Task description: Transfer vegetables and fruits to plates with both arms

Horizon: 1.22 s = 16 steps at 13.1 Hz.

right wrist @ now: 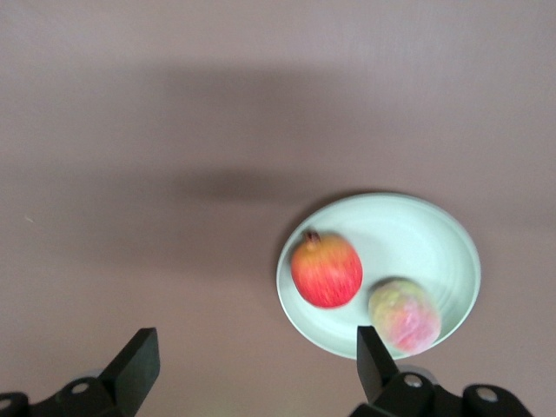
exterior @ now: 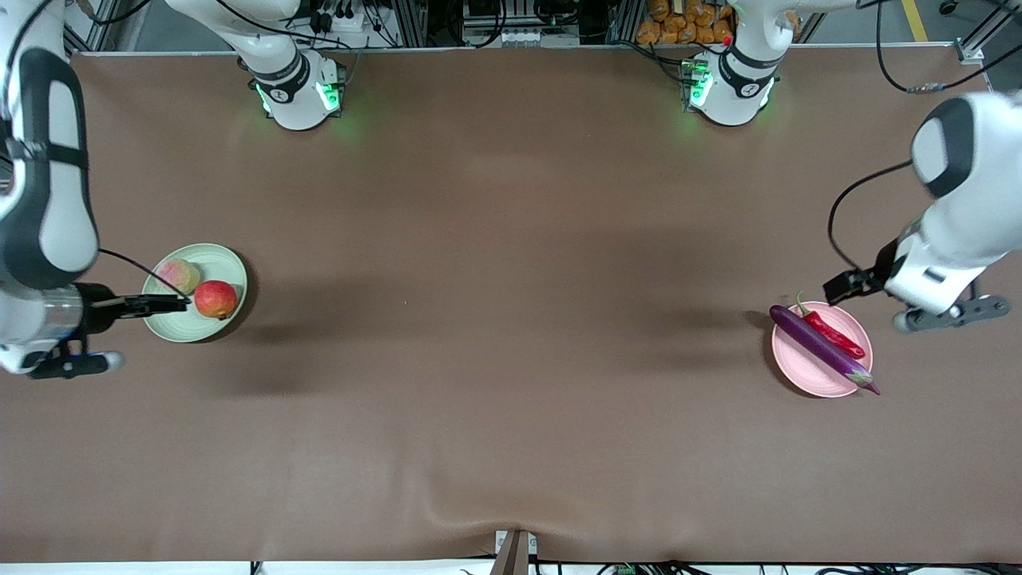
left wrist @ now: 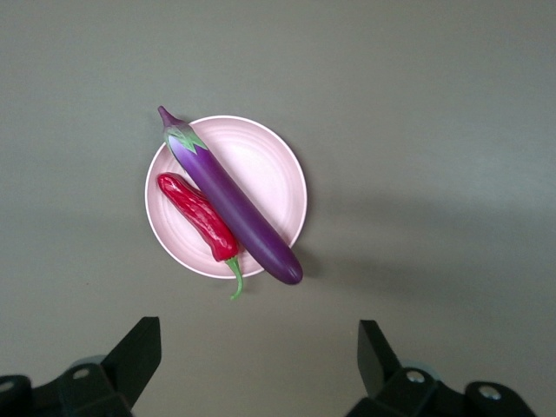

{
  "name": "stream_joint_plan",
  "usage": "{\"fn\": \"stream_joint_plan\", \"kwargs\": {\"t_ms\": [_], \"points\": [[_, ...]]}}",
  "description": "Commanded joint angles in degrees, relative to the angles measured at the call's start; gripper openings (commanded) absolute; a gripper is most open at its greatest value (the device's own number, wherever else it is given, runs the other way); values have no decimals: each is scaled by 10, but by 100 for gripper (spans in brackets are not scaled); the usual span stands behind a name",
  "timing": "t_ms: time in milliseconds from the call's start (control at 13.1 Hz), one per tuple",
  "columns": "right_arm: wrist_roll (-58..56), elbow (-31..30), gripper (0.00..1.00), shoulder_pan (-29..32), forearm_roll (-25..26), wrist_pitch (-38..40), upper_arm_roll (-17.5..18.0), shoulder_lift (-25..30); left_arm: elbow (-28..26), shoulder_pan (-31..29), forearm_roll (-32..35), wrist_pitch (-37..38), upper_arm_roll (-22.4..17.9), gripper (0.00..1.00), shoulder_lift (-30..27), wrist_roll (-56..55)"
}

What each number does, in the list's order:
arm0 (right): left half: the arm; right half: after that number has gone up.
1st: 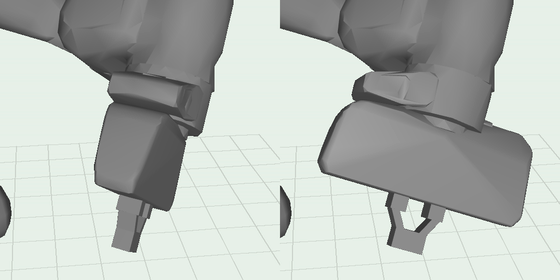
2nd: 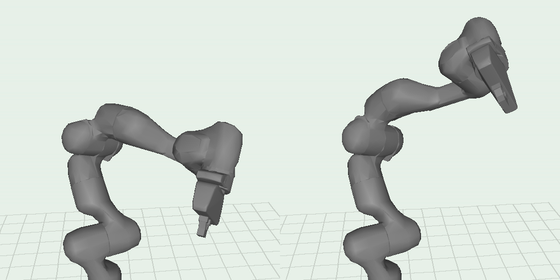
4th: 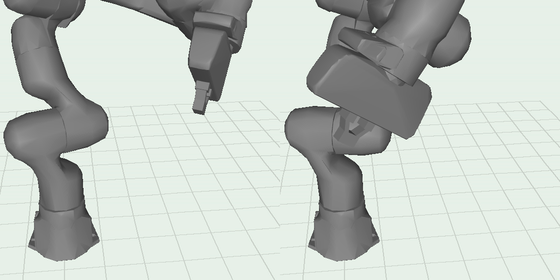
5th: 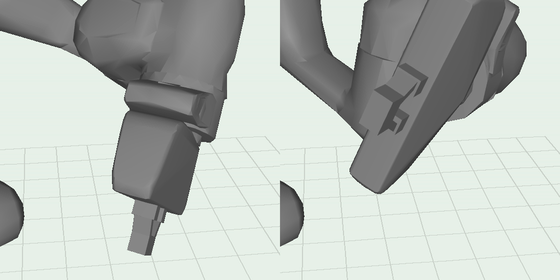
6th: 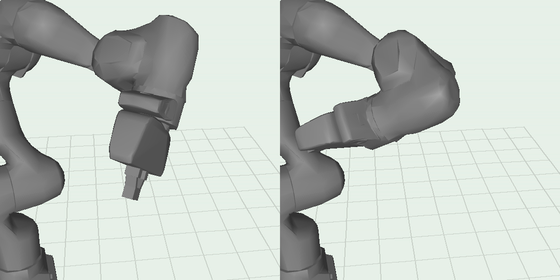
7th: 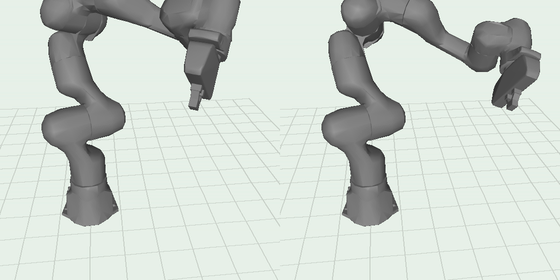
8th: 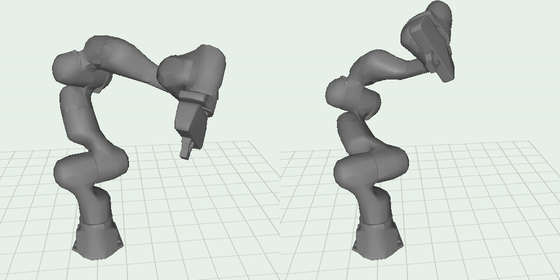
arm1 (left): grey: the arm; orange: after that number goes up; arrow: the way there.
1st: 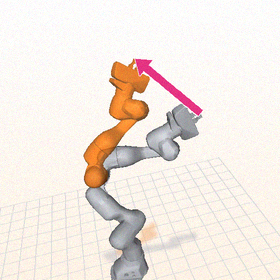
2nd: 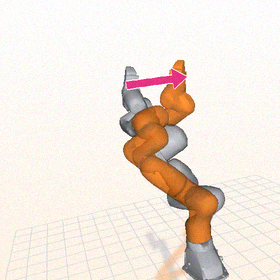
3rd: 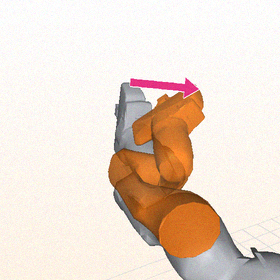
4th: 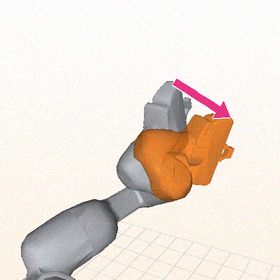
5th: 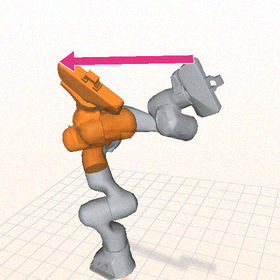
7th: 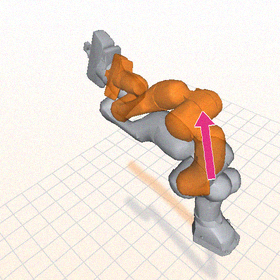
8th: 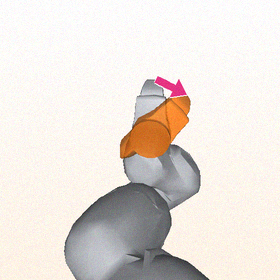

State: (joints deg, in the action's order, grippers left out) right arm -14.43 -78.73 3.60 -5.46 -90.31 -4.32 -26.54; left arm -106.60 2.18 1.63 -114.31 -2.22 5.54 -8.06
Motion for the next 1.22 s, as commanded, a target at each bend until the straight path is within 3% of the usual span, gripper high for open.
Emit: {"fn": "stream_joint_plan", "kwargs": {"t_ms": [0,229,610,838,991,1143], "points": [[-6,100,100,-4,8,52,-1,-8,2,-10,-22,25,6,100,-32,31],[-6,165,100,-9,15,111,-3,8,108,-9,-17,115,25,100,-20,25],[-21,173,100,-28,16,181,-6,101,217,-9,-15,267,52,100,-25,19],[-17,132,100,-40,15,214,-5,191,230,-13,-6,317,56,100,-44,28],[-8,105,100,-55,54,213,-2,212,228,-13,-6,333,60,100,-62,58],[43,64,100,-53,55,210,-1,233,222,-9,-5,337,67,100,-60,71]]}}
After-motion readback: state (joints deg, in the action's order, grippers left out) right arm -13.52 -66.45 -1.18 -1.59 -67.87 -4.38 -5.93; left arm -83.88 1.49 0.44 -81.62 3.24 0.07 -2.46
